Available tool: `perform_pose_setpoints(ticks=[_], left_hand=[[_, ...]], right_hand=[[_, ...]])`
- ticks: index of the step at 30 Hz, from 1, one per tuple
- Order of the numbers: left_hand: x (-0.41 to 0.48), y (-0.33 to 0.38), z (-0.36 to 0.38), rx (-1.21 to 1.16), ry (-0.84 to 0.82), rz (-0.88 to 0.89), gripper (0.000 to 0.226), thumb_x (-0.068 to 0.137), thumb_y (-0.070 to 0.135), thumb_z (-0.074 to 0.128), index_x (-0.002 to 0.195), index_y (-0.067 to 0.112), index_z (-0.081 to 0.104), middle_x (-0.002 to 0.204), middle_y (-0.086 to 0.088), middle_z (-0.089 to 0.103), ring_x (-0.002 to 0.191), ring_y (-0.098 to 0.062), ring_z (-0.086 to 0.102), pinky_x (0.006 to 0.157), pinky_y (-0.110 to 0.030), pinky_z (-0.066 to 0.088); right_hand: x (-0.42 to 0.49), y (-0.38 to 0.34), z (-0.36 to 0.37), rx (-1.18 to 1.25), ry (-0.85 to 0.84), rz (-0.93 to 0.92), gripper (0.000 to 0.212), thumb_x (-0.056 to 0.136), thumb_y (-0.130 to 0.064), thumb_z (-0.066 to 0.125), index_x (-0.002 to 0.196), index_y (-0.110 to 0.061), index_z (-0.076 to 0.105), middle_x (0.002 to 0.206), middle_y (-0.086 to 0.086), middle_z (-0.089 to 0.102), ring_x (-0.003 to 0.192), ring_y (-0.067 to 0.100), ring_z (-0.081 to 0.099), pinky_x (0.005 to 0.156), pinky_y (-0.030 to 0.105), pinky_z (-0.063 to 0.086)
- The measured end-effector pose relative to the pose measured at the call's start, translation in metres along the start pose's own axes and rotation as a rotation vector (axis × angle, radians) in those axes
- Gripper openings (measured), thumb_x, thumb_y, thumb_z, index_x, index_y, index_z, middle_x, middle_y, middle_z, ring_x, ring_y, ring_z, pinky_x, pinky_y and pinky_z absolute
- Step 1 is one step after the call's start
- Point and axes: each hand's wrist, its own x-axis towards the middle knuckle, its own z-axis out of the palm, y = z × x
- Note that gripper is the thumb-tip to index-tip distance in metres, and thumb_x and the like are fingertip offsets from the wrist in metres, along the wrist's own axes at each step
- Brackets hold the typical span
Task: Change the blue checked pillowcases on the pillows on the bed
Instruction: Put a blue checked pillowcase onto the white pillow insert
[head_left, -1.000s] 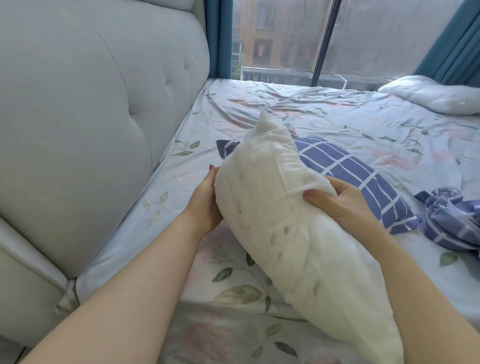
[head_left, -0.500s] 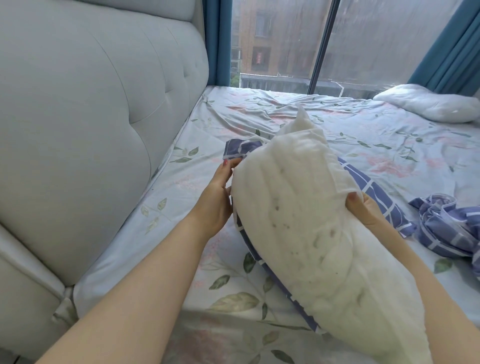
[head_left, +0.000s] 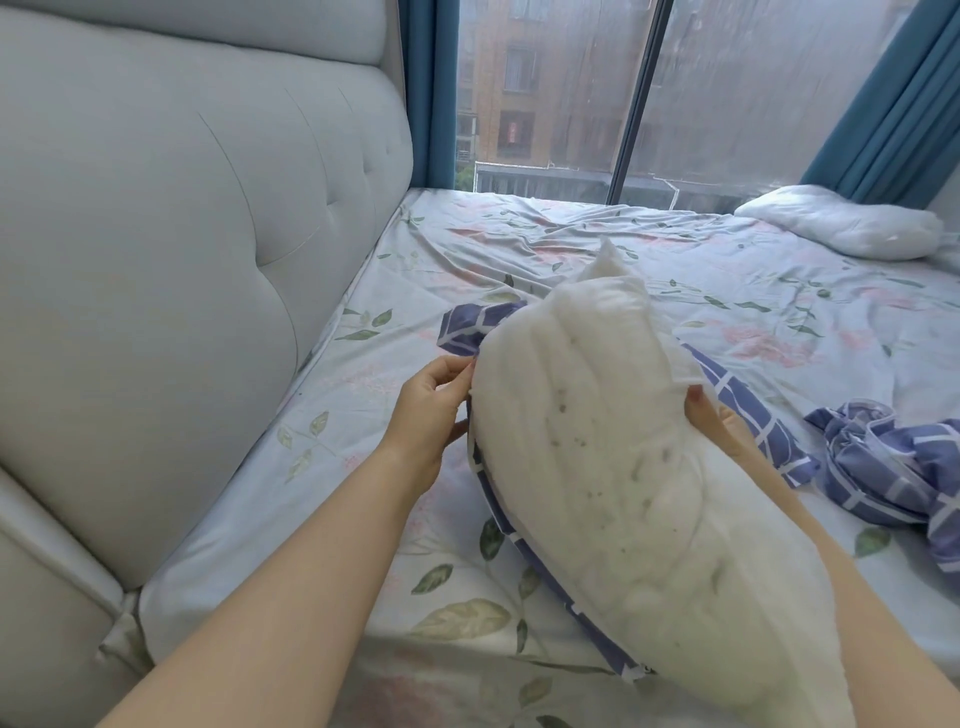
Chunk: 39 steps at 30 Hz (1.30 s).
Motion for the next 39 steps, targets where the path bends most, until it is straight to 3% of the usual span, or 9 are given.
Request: perform_pose_setpoints(ticks=[5, 8, 11, 19, 24, 26, 31, 36, 39], left_hand=[[0.001, -0.001, -0.008, 0.011, 0.102, 0.091, 0.016, 0.096, 0.024, 0.062, 0.089, 0.011, 0.069, 0.078, 0.003, 0.065, 0.072, -0.008, 0.057, 0.073, -0.027, 0.053], [-0.002, 0.002, -0.011, -0.044, 0.091, 0.056, 0.024, 0.1, 0.026, 0.056, 0.093, 0.008, 0.07, 0.078, 0.001, 0.067, 0.068, -0.008, 0.059, 0.067, -0.021, 0.053], [-0.009, 0.009, -0.011, -0.128, 0.027, 0.001, 0.027, 0.103, 0.024, 0.049, 0.097, 0.009, 0.071, 0.082, 0.0, 0.071, 0.069, -0.009, 0.063, 0.065, -0.02, 0.053], [-0.023, 0.015, -0.017, 0.013, 0.248, 0.054, 0.029, 0.103, 0.02, 0.049, 0.086, 0.007, 0.068, 0.092, -0.013, 0.073, 0.082, -0.021, 0.064, 0.08, -0.037, 0.057], [-0.029, 0.015, -0.014, 0.029, 0.216, 0.113, 0.03, 0.104, 0.021, 0.047, 0.09, 0.007, 0.069, 0.094, -0.014, 0.071, 0.084, -0.021, 0.062, 0.085, -0.039, 0.054], [-0.029, 0.017, -0.012, -0.055, 0.122, 0.056, 0.03, 0.106, 0.022, 0.043, 0.103, 0.006, 0.068, 0.1, -0.012, 0.072, 0.09, -0.021, 0.064, 0.09, -0.039, 0.054], [-0.028, 0.018, -0.013, -0.045, 0.04, -0.005, 0.031, 0.107, 0.025, 0.037, 0.111, 0.015, 0.066, 0.107, -0.006, 0.073, 0.096, -0.02, 0.065, 0.092, -0.04, 0.053], [-0.032, 0.017, -0.018, 0.076, 0.069, -0.007, 0.029, 0.107, 0.027, 0.036, 0.107, 0.019, 0.064, 0.098, 0.005, 0.072, 0.087, -0.011, 0.063, 0.087, -0.039, 0.054], [-0.034, 0.015, -0.017, 0.129, 0.029, -0.048, 0.03, 0.105, 0.039, 0.038, 0.108, 0.019, 0.061, 0.1, 0.002, 0.071, 0.089, -0.014, 0.064, 0.083, -0.037, 0.057]], right_hand=[[-0.018, -0.009, 0.008, 0.094, -0.059, 0.006, 0.035, 0.075, -0.039, 0.079, 0.074, -0.011, 0.058, 0.038, -0.01, 0.056, 0.034, -0.005, 0.051, 0.039, 0.007, 0.039], [-0.017, -0.009, 0.006, 0.053, -0.092, -0.018, 0.041, 0.061, -0.036, 0.087, 0.072, -0.009, 0.058, 0.049, -0.011, 0.061, 0.042, -0.002, 0.055, 0.044, 0.009, 0.043], [-0.018, -0.003, 0.003, -0.019, -0.09, -0.075, 0.09, 0.024, -0.052, 0.089, 0.085, 0.005, 0.054, 0.069, 0.005, 0.056, 0.062, 0.014, 0.056, 0.055, 0.02, 0.046], [-0.014, -0.001, -0.003, 0.108, -0.033, -0.113, 0.111, 0.014, -0.066, 0.089, 0.1, -0.001, 0.062, 0.076, 0.007, 0.058, 0.057, 0.006, 0.057, 0.053, 0.015, 0.049], [-0.012, -0.001, -0.001, 0.135, -0.034, -0.103, 0.031, 0.073, -0.018, 0.082, 0.076, -0.014, 0.051, 0.05, -0.013, 0.053, 0.046, 0.0, 0.051, 0.048, 0.012, 0.044], [-0.011, 0.001, -0.005, 0.136, -0.009, -0.095, 0.029, 0.079, -0.016, 0.078, 0.072, -0.014, 0.049, 0.049, -0.014, 0.051, 0.046, 0.0, 0.05, 0.05, 0.015, 0.044], [-0.014, 0.0, -0.003, 0.155, 0.025, -0.094, 0.11, 0.017, -0.07, 0.088, 0.095, 0.001, 0.057, 0.069, -0.006, 0.061, 0.061, 0.003, 0.06, 0.058, 0.013, 0.051], [-0.011, -0.002, -0.002, 0.151, 0.023, -0.105, 0.079, 0.024, -0.063, 0.089, 0.081, -0.017, 0.061, 0.058, -0.014, 0.061, 0.054, -0.002, 0.058, 0.058, 0.013, 0.05], [-0.01, -0.002, -0.001, 0.166, 0.025, -0.088, 0.029, 0.073, -0.033, 0.079, 0.084, -0.013, 0.062, 0.056, -0.017, 0.061, 0.053, -0.004, 0.057, 0.062, 0.017, 0.049]])
